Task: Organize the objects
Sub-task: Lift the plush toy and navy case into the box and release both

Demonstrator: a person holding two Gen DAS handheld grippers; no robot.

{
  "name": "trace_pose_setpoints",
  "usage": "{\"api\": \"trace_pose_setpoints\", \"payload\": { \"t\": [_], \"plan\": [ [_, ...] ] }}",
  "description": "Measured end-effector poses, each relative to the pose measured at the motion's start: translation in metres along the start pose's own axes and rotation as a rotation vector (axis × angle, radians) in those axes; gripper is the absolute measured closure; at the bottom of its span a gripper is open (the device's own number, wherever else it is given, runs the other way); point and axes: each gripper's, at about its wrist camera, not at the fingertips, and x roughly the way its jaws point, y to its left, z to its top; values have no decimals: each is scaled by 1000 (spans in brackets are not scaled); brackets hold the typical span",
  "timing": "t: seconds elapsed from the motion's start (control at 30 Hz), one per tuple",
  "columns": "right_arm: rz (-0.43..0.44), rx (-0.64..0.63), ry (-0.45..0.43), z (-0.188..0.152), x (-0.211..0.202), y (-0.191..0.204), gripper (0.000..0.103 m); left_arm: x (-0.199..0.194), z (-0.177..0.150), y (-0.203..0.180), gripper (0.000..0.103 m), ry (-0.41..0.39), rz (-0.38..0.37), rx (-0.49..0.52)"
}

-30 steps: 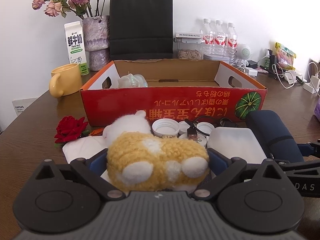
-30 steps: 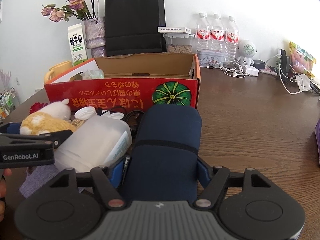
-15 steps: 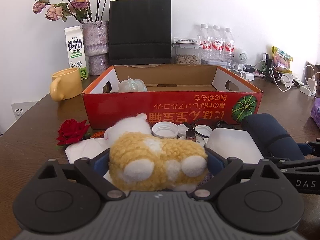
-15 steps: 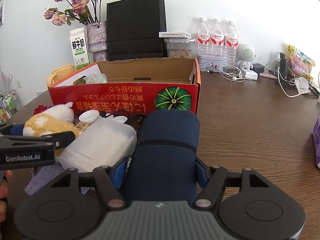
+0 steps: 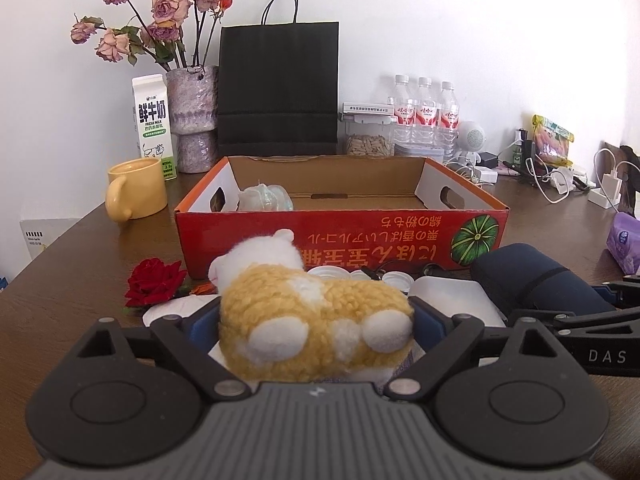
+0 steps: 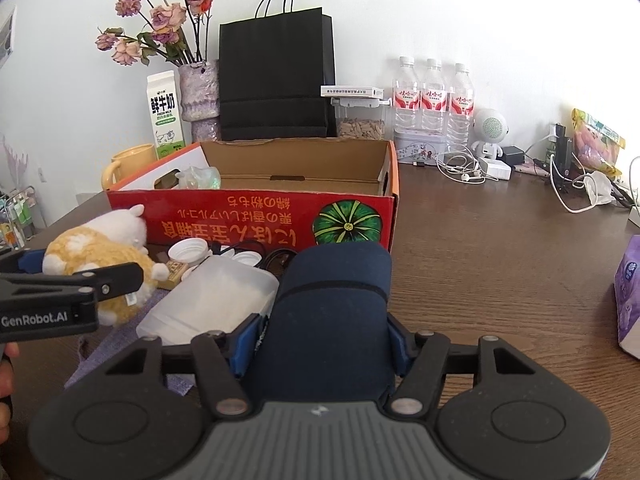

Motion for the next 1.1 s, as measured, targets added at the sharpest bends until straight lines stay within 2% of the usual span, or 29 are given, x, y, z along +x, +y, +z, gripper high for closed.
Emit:
{"api": "trace_pose_setpoints", "payload": {
  "t": [0.6, 1.1],
  "plan": [
    [20, -27, -101, 29, -19, 10, 42, -15, 27, 5, 9, -101, -20, -4],
    [39, -43, -172, 79, 13, 22, 42, 13, 70, 8, 9, -176, -28, -16]
  ]
}}
